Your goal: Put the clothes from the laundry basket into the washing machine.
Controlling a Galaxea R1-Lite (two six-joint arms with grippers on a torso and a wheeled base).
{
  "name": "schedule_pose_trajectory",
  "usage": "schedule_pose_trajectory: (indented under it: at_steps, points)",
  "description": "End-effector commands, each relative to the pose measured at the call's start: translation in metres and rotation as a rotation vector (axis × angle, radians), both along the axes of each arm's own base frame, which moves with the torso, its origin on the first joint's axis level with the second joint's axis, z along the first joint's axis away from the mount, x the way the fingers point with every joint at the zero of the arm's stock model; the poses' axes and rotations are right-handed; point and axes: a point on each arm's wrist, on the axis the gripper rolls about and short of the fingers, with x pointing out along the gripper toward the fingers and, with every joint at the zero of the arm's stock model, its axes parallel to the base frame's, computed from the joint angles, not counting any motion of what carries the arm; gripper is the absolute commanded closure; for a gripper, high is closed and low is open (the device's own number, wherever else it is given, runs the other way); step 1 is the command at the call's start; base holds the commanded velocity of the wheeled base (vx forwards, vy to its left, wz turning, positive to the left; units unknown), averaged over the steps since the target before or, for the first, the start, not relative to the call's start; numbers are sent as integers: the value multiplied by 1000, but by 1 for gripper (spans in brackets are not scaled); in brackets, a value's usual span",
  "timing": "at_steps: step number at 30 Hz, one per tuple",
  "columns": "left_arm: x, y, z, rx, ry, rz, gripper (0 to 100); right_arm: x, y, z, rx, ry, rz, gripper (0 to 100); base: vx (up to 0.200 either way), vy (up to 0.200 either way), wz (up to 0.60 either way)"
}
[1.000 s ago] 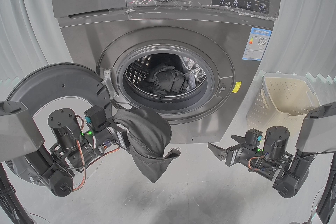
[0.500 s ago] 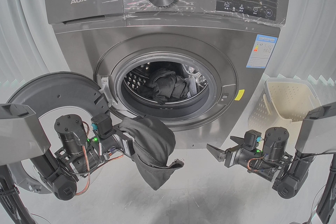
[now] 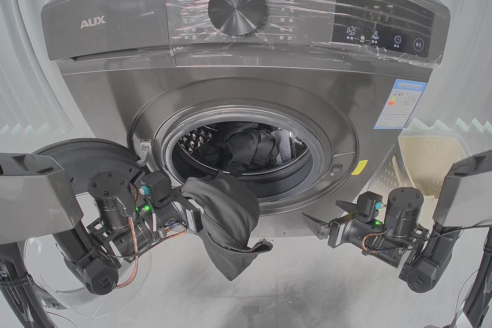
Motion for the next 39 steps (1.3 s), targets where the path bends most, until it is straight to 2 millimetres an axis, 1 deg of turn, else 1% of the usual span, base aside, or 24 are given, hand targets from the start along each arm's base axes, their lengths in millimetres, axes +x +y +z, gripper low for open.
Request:
schedule_pose_trajectory:
  at_steps: [1,2,4,5,7,12,14,18,20,21,22,27,28,29,31,34,36,37,39]
  points:
    - [-1,-4,-1,0,-2,-11,100,-8,6,3,2,-3,32,0,0,0,0]
    - [-1,-11,0,-6,-6,-7,100,-14,10,7,6,-10,56,0,0,0,0]
    - [10,-23,-2,-33,-17,-2,100,-17,13,9,10,-16,72,0,0,0,0]
    - [13,-26,-3,-38,-17,-3,100,-18,13,9,10,-16,73,0,0,0,0]
    - [26,-34,-10,-52,-13,-11,100,-22,13,7,0,-1,81,0,0,0,0]
    - [42,-44,-23,-58,-13,-26,100,-26,14,5,-6,9,92,0,0,0,0]
    - [51,-49,-31,-58,-13,-24,100,-27,14,4,-10,15,95,0,0,0,0]
    - [77,-62,-40,-89,-56,-19,100,-30,16,4,-10,15,108,0,0,0,0]
    - [92,-70,-40,-130,-87,-18,100,-30,16,4,-12,17,105,0,0,0,0]
    - [92,-70,-40,-130,-87,-18,100,-30,16,4,-12,17,105,0,0,0,0]
    - [102,-77,-37,-168,-103,-11,100,-31,15,3,-16,23,105,0,0,0,0]
    - [122,-90,-43,-173,-90,19,100,-32,13,2,-18,27,104,0,0,0,0]
    - [122,-90,-43,-173,-90,19,100,-32,13,2,-18,27,104,0,0,0,0]
    - [133,-95,-43,-176,-89,66,100,-34,12,2,-22,32,104,0,0,0,0]
    - [145,-101,-41,-188,-102,104,100,-35,12,1,-25,37,105,0,0,0,0]
    - [157,-107,-39,-188,-102,117,100,-35,12,1,-25,37,105,0,0,0,0]
    - [159,-109,-39,-182,-95,118,100,-35,12,1,-25,37,105,0,0,0,0]
    - [165,-112,-37,-177,-86,119,100,-35,12,0,-26,39,105,0,0,0,0]
    - [171,-115,-39,-169,-73,122,100,-35,12,0,-28,41,105,0,0,0,0]
